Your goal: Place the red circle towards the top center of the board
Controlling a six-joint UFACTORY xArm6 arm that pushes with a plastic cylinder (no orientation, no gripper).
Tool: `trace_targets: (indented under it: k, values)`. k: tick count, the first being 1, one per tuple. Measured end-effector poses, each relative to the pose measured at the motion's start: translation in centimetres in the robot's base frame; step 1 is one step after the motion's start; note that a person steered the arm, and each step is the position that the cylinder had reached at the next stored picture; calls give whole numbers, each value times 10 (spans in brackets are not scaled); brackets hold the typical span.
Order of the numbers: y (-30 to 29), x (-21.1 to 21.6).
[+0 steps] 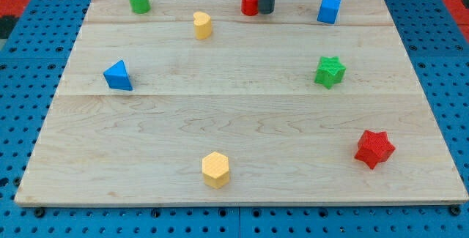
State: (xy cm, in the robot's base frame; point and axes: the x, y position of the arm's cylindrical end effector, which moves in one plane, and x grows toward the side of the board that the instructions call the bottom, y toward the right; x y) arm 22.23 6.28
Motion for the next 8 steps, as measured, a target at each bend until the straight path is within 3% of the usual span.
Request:
trace_targets:
  k: [8]
  values:
    - [10, -5]
